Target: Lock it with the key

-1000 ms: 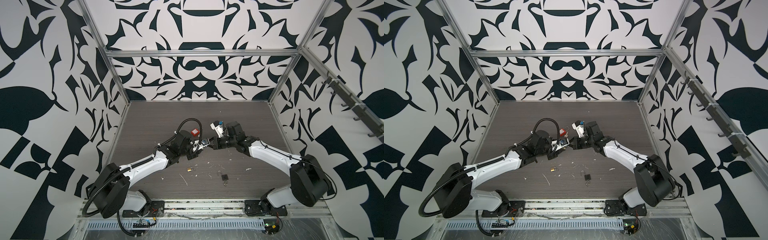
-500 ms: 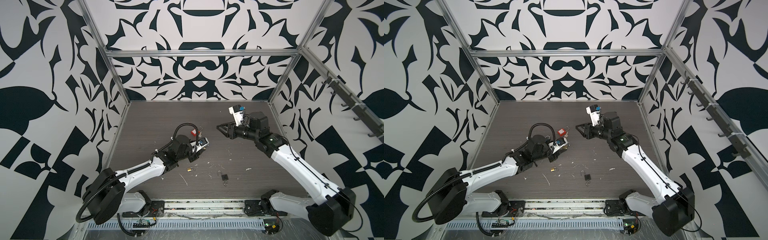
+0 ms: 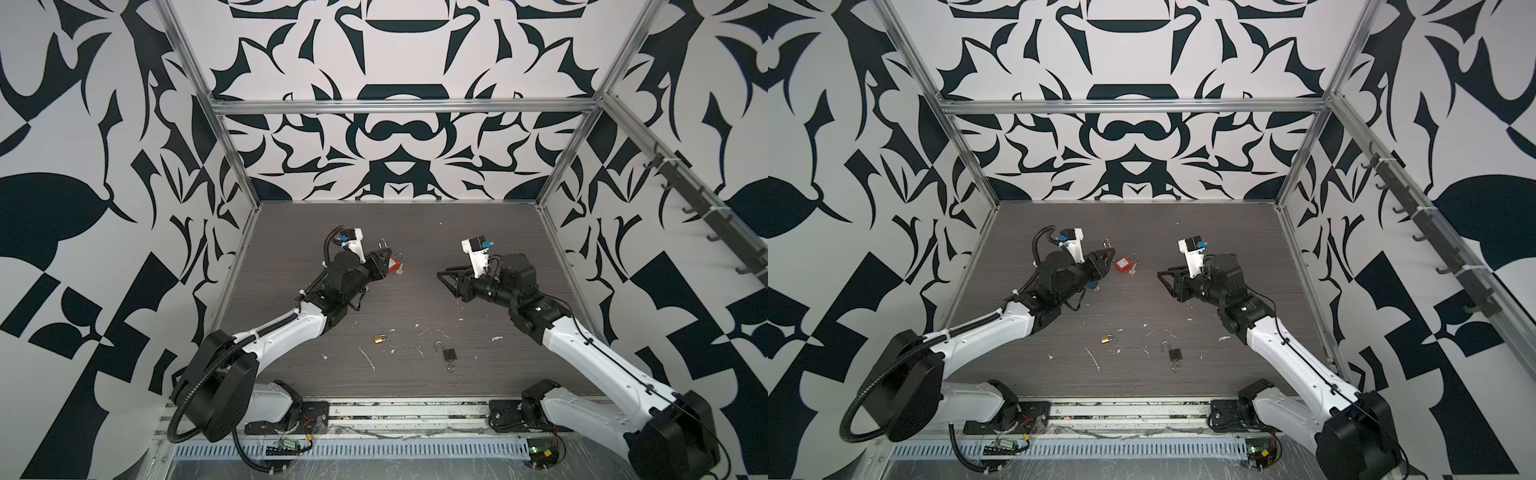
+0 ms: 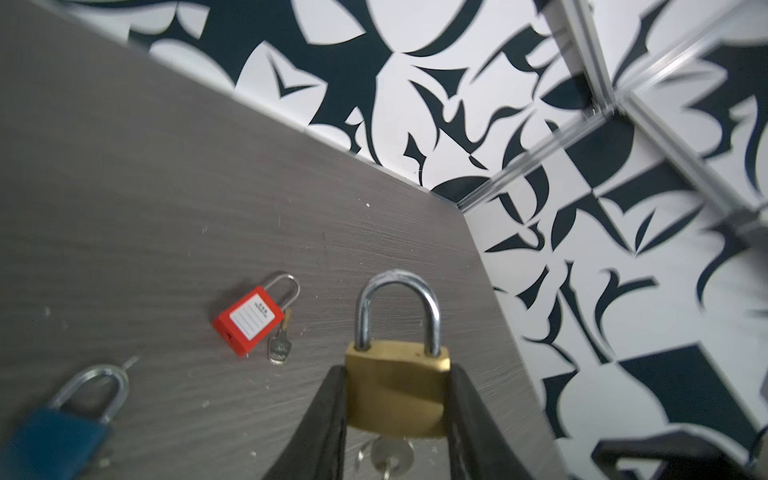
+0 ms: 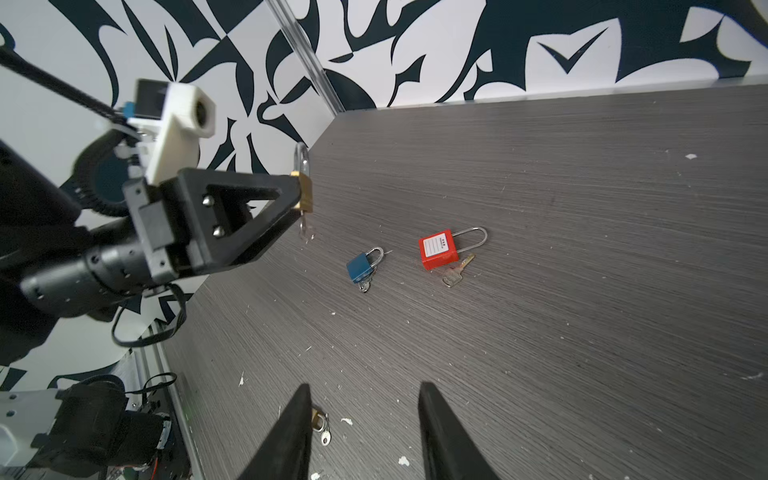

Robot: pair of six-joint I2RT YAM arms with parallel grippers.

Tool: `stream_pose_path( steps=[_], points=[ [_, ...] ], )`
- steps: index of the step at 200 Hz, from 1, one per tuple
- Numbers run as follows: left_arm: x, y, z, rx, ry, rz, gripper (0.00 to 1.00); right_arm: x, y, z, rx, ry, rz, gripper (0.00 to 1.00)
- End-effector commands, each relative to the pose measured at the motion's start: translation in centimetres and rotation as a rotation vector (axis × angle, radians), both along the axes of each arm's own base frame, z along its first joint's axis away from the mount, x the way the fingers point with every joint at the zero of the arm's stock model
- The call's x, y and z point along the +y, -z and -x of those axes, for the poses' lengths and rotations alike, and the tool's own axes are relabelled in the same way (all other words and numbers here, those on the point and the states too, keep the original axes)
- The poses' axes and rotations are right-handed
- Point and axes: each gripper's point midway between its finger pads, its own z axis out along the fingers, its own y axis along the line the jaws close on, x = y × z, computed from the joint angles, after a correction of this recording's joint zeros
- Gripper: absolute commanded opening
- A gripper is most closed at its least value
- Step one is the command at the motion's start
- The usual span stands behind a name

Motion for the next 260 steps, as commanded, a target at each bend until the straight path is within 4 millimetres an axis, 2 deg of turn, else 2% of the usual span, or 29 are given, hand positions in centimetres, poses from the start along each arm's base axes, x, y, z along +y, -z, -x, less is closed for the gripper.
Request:
stream_pose_path(
  steps=[1, 33, 72, 168, 260],
  points=[
    [-0.7, 0.2, -0.4, 0.248, -0.055, 0.368, 0.00, 1.8, -1.9, -0.3, -0.077, -0.059, -0.035, 0.43],
    [-1.4, 0.1, -0.6, 0.287, -0.033, 0.438, 0.00, 5.1, -0.9, -0.9, -0.046, -0.103, 0.001, 0.40],
    [-1.4, 0.8, -0.3, 0.317, -0.031, 0.392, 0.00, 8.5, -0.7, -1.9, -0.026, -0.136, 0.010, 0.34],
    [-1.6, 0.7, 0.3, 0.317, 0.000, 0.345, 0.00, 10.7, 0.0, -5.6, -0.034, -0.090, 0.003, 0.27],
    [-1.5, 1.0, 0.5, 0.319, 0.000, 0.341, 0.00, 12.8, 1.1, -6.3, -0.006, -0.121, 0.004, 0.21]
  ],
)
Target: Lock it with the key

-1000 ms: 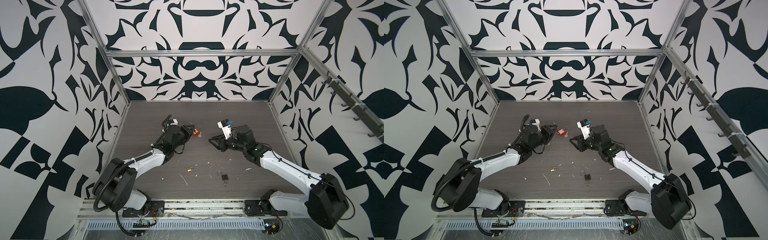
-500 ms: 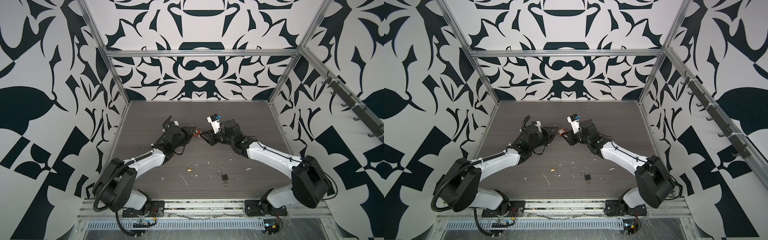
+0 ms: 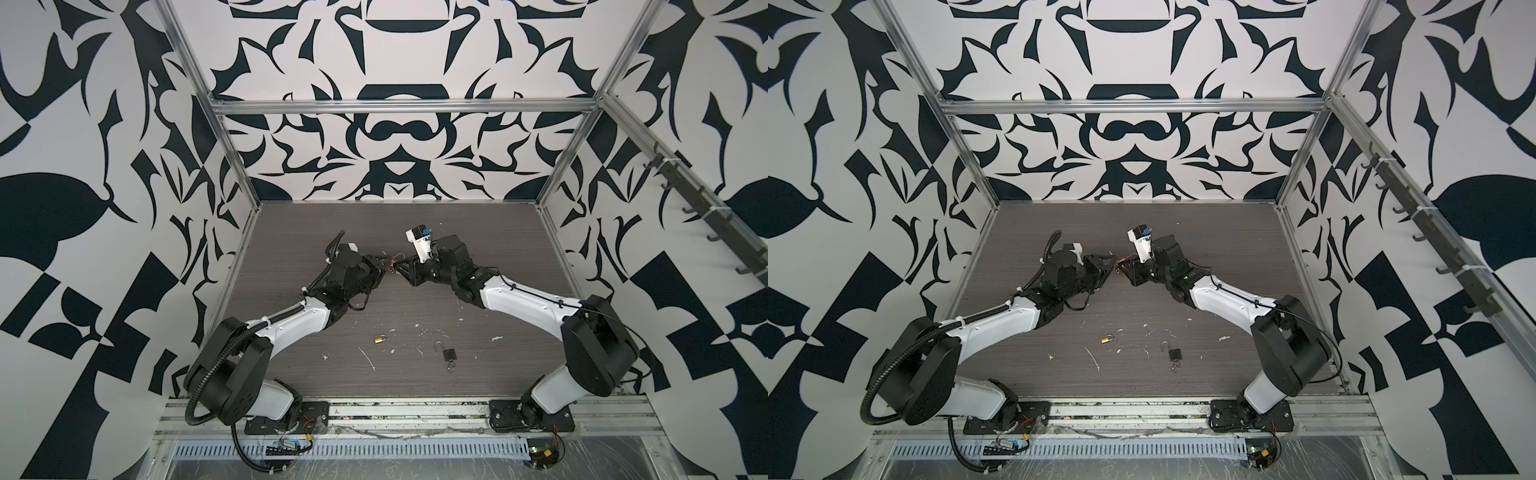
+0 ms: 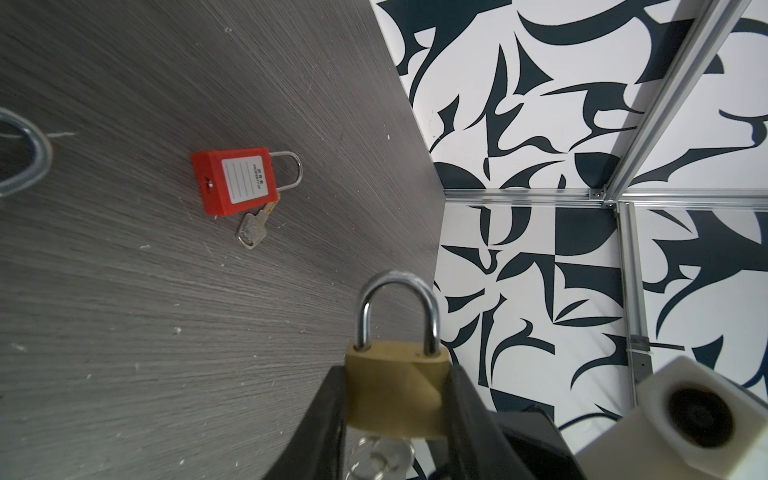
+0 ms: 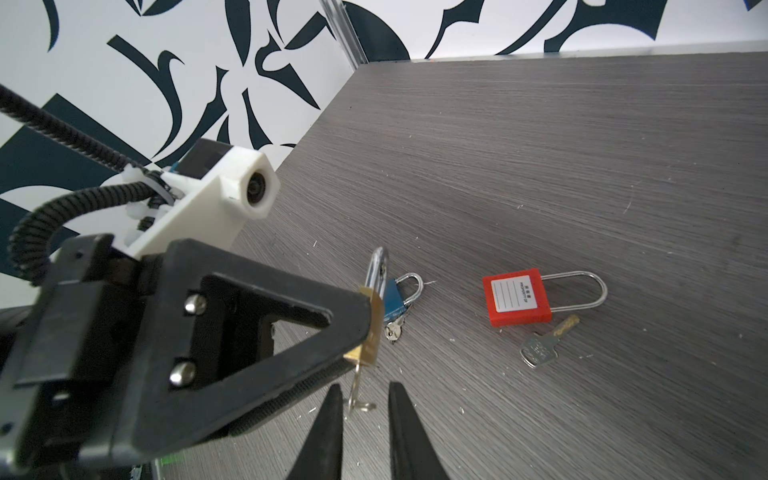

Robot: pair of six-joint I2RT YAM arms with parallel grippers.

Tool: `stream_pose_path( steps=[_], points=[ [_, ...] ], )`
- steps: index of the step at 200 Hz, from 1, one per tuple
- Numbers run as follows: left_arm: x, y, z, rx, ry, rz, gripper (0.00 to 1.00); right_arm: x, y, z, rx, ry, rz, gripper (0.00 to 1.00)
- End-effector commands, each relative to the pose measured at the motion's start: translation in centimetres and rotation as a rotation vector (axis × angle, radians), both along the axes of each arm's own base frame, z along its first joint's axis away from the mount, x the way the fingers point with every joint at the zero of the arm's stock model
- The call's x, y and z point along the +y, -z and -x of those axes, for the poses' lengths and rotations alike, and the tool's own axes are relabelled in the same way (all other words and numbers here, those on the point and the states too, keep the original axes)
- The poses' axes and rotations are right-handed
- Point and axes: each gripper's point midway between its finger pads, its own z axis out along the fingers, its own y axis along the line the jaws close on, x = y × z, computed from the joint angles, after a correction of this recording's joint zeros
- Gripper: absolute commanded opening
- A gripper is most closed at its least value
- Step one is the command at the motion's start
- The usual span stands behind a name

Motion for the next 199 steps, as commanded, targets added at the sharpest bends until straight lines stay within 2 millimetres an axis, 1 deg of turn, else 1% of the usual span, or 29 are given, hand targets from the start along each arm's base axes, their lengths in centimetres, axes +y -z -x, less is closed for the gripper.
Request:
stream_pose_path(
  steps=[1, 34, 74, 111, 138, 156, 172, 185, 199],
  points=[
    [-0.3, -2.7, -0.3, -0.063, 0.003, 0.042, 0.00, 1.3, -2.9, -0.6, -0.060, -0.015, -0.060, 0.21],
    [-0.2, -2.6, -0.3, -0.064, 0.000, 0.043, 0.00, 1.9, -2.5, -0.4, -0.045, -0.031, -0.059, 0.18],
    [-0.2, -2.6, -0.3, -0.068, 0.000, 0.039, 0.00, 2.1, -2.0, -0.6, -0.035, -0.032, -0.054, 0.16],
    [-0.1, -2.6, -0.3, -0.068, -0.001, 0.037, 0.00, 2.5, -2.0, -0.6, -0.031, -0.040, -0.057, 0.14],
    [0.0, -2.6, -0.3, -0.072, -0.005, 0.034, 0.00, 2.1, -2.4, -0.6, -0.047, -0.031, -0.052, 0.14],
    [0.0, -2.6, -0.4, -0.074, -0.004, 0.031, 0.00, 2.2, -2.5, -0.6, -0.048, -0.034, -0.047, 0.12],
    [-0.2, -2.8, -0.4, -0.077, 0.001, 0.034, 0.00, 2.3, -2.1, -0.7, -0.037, -0.035, -0.039, 0.10],
    [-0.2, -2.8, -0.4, -0.076, 0.002, 0.037, 0.00, 2.3, -2.0, -0.7, -0.034, -0.036, -0.042, 0.05],
    [-0.2, -2.8, -0.4, -0.077, 0.002, 0.035, 0.00, 2.4, -2.0, -0.7, -0.031, -0.039, -0.045, 0.02]
  ],
)
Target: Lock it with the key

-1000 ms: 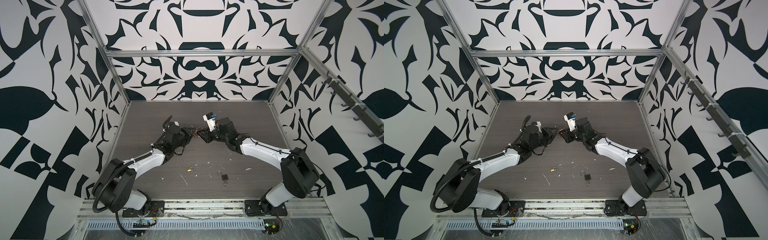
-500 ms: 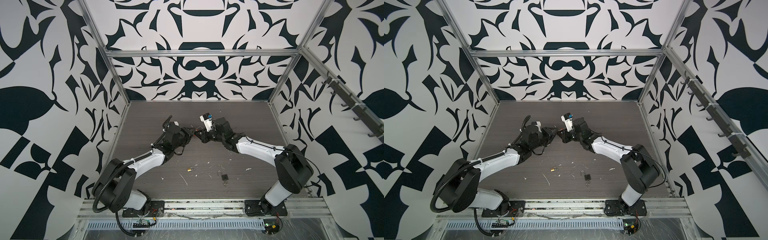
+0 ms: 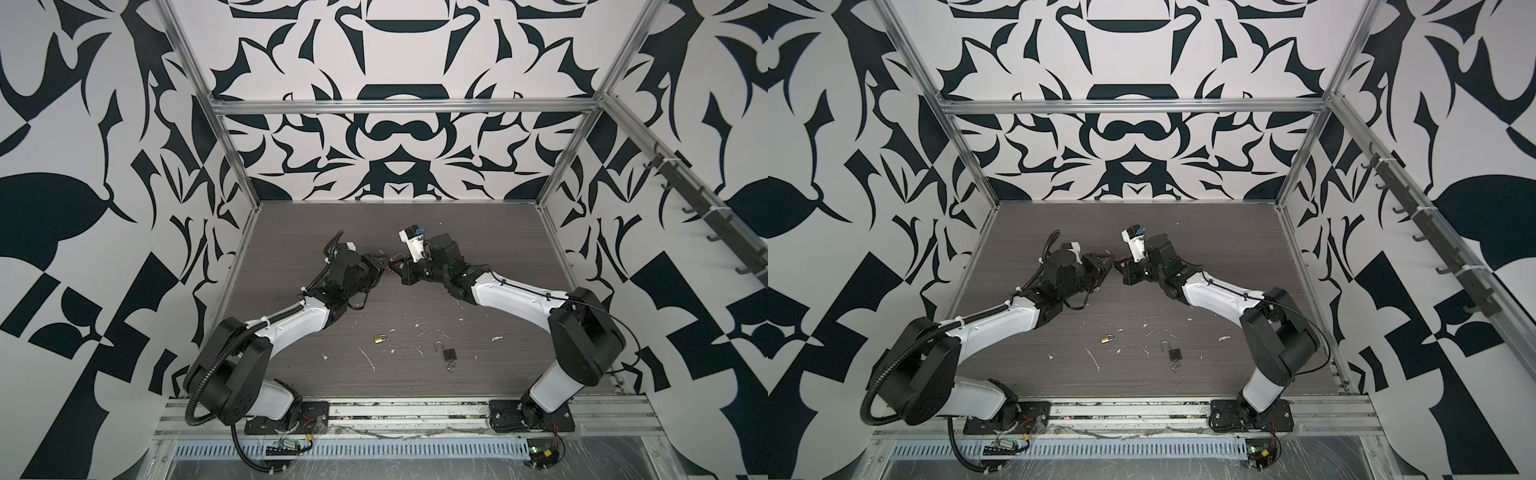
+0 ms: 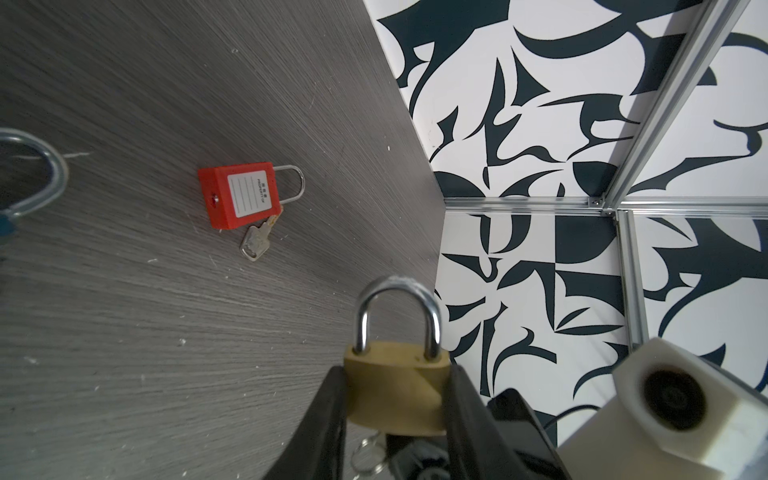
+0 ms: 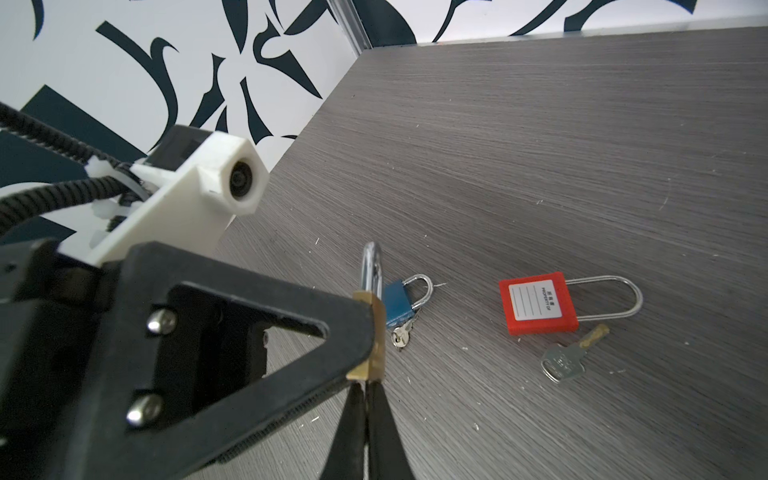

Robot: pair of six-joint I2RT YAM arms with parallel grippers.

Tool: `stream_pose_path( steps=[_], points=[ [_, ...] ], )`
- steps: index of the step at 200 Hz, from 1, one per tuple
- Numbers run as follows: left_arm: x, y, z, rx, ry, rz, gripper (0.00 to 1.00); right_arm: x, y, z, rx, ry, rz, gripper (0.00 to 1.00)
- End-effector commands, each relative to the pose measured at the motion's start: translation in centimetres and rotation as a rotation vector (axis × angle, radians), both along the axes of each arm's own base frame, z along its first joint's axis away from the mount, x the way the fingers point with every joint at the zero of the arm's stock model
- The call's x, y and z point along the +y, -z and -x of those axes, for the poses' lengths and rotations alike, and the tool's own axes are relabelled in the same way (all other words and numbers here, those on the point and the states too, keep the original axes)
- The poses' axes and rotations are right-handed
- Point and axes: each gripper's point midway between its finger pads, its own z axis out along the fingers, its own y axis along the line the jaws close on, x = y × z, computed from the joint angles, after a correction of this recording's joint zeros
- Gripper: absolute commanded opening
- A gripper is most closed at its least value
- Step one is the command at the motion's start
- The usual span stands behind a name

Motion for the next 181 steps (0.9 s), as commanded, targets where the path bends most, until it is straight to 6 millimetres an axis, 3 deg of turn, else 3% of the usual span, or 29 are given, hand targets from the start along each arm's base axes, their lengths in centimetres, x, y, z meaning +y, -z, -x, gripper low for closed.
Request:
stream_pose_path(
  steps=[1, 55, 76, 102, 144, 161, 181],
  points=[
    [-0.4, -2.8, -0.2, -0.068, 0.015, 0.042, 0.00, 1.1, -3.0, -0.3, -0.066, -0.027, -0.049, 0.02],
    [-0.2, -3.0, -0.2, -0.076, 0.007, 0.020, 0.00, 1.3, -2.7, 0.3, -0.054, -0.059, -0.051, 0.00],
    [0.9, -2.7, -0.6, -0.065, -0.023, -0.005, 0.00, 1.2, -2.3, 1.3, -0.037, -0.092, -0.052, 0.00],
    [4.2, -2.5, -2.0, -0.060, -0.110, -0.070, 0.00, 0.3, -1.3, 3.6, -0.004, -0.134, -0.040, 0.00],
    [12.6, -3.0, -4.1, -0.041, -0.329, -0.214, 0.00, -3.4, 1.0, 8.0, 0.051, -0.129, 0.003, 0.00],
    [13.5, -3.5, -4.5, -0.061, -0.341, -0.263, 0.00, -4.3, 1.1, 8.7, 0.051, -0.106, 0.003, 0.00],
    [12.6, -4.9, -4.6, -0.102, -0.293, -0.265, 0.00, -4.3, 0.5, 8.5, 0.036, -0.093, -0.015, 0.00]
  ],
)
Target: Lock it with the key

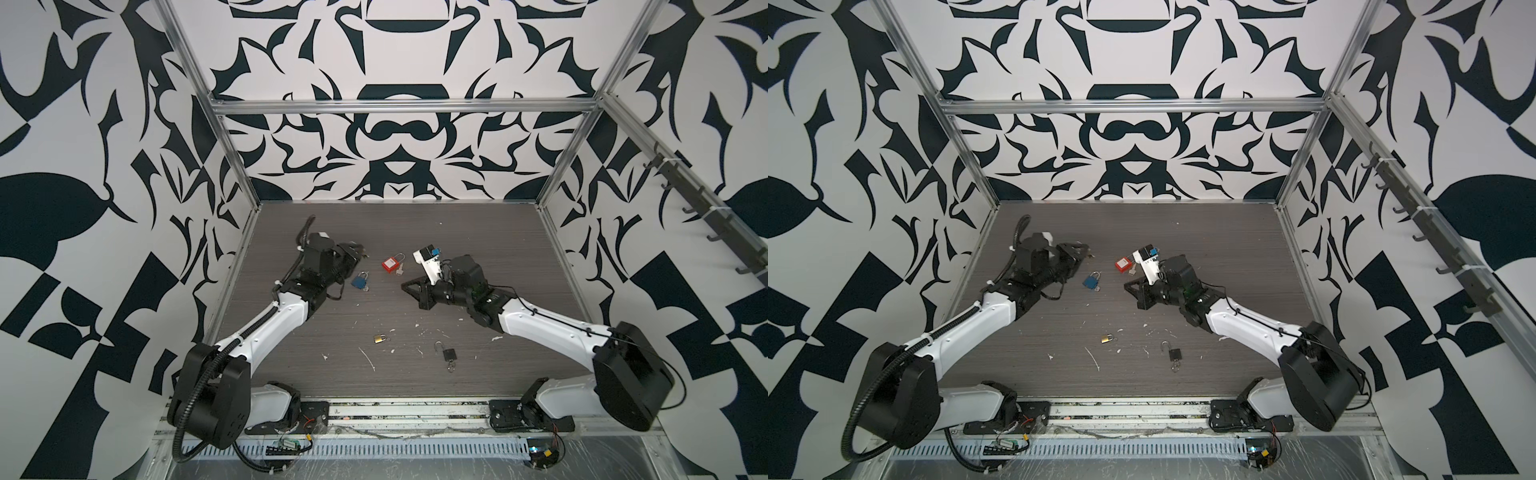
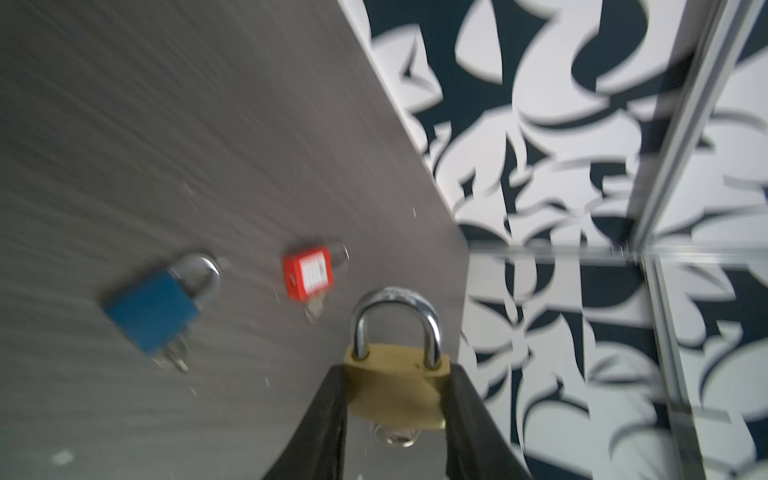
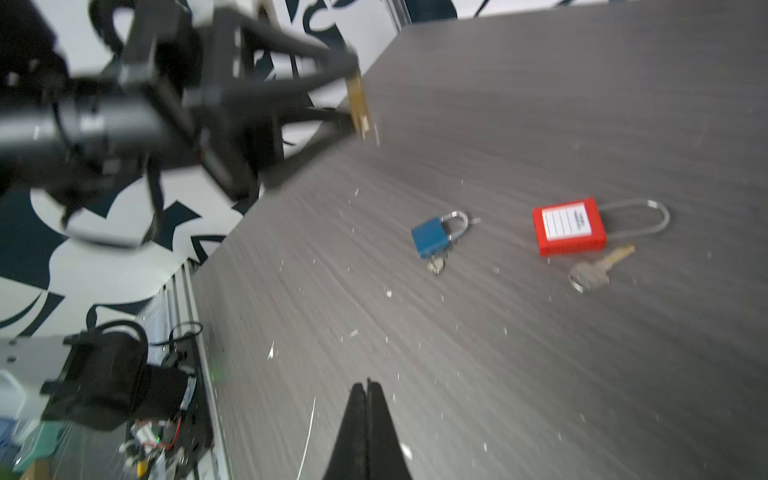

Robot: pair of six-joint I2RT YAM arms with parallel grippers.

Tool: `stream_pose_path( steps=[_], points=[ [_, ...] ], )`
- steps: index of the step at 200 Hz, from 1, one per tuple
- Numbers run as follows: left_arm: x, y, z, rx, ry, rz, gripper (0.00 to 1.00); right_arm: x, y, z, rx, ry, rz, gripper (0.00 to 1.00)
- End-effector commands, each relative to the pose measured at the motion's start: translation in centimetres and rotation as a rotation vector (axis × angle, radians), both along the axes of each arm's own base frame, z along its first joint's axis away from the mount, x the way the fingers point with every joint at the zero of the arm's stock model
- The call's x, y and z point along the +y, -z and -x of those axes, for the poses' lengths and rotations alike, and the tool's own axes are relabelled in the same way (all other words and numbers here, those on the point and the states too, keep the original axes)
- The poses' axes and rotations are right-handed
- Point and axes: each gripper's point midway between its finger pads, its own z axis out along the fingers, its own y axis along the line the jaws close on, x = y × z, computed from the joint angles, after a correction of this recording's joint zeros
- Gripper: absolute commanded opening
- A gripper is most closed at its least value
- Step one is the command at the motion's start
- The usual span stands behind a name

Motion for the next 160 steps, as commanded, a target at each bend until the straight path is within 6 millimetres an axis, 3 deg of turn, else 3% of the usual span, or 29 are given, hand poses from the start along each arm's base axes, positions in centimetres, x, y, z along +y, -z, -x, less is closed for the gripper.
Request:
stream_pose_path(
  steps=[1, 36, 63, 92, 160],
  points=[
    [1.8, -2.2, -1.0, -0.072, -0.068, -0.094, 0.00, -0.2, 0.2, 0.6, 0.025, -0.010, 0.006, 0.00],
    [-0.8, -1.8, -1.0, -0.033, 0.058, -0.056, 0.00, 0.9, -1.7, -1.4, -0.010, 0.019, -0.024, 0.00],
    [-2.7, -1.4, -0.2, 0.016, 0.181, -0.136, 0.00, 1.5, -4.8, -3.3, -0.079, 0.062, -0.062, 0.25],
    [-4.2, -1.0, 1.6, 0.131, 0.300, -0.297, 0.00, 1.6, -7.5, -5.4, -0.131, 0.151, -0.118, 0.34],
    [-7.1, -1.5, 3.7, 0.171, 0.386, -0.347, 0.00, 4.7, -7.6, -7.0, 0.043, 0.134, -0.296, 0.35]
  ],
)
